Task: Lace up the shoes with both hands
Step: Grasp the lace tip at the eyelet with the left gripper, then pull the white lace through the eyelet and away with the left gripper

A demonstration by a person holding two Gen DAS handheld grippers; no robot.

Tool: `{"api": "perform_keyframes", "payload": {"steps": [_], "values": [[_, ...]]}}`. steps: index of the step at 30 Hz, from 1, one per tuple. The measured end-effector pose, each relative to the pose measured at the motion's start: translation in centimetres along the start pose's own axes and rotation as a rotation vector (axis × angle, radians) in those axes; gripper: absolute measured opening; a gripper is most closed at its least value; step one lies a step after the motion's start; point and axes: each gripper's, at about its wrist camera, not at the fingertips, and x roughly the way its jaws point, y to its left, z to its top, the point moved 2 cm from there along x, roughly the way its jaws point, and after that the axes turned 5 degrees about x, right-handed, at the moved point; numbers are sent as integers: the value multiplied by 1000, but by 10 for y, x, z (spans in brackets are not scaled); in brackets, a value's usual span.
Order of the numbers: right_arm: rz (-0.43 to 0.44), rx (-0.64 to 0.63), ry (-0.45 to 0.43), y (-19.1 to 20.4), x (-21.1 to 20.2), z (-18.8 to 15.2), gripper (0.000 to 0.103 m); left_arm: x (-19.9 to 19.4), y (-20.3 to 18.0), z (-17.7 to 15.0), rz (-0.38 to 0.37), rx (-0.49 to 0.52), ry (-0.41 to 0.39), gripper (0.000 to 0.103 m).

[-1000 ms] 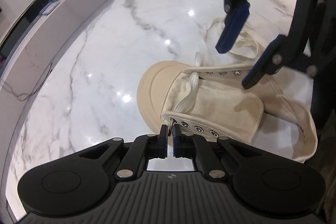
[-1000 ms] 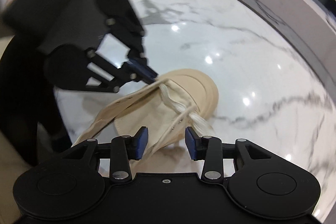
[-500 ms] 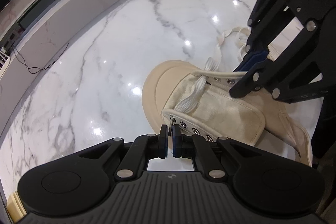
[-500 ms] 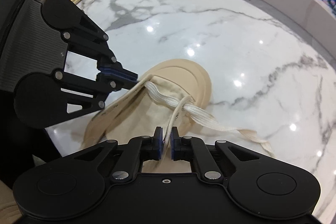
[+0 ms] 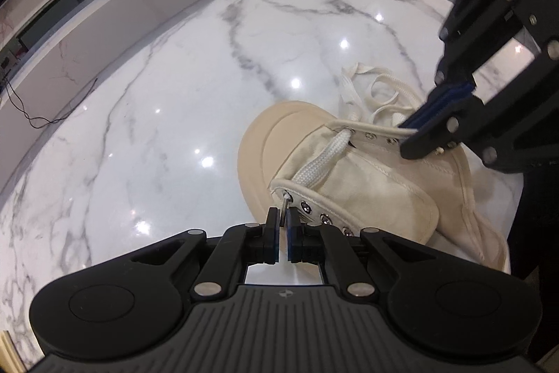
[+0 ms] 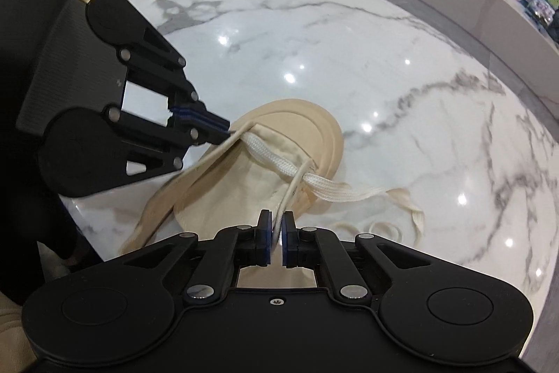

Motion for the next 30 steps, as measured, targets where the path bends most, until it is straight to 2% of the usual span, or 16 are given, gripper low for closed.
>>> {"api": "perform_keyframes", "payload": {"steps": [5, 8, 10, 12, 19, 24, 28, 30], "values": [[24, 16, -4, -2, -1, 0, 5, -11, 4, -4, 39, 11, 24, 3], [33, 20, -17, 1, -7, -2, 14, -26, 12, -7, 90, 19, 37, 3], [31, 19, -25, 4, -12, -4, 23, -37, 18, -9, 124, 25, 44, 3], [26, 17, -26, 5, -16, -7, 27, -51, 25, -10, 162, 28, 46, 3], [-4, 46, -8, 7, -20, -12, 27, -119, 44, -7, 297, 28, 9, 3], [-12, 75, -1, 7, -24, -14, 27, -158, 54, -8, 360, 16, -12, 3], [-19, 91, -1, 5, -27, -17, 27, -183, 72, -22, 340, -115, -42, 3], [-18, 105, -1, 4, -28, -18, 27, -187, 76, -29, 359, -140, -42, 3]]}}
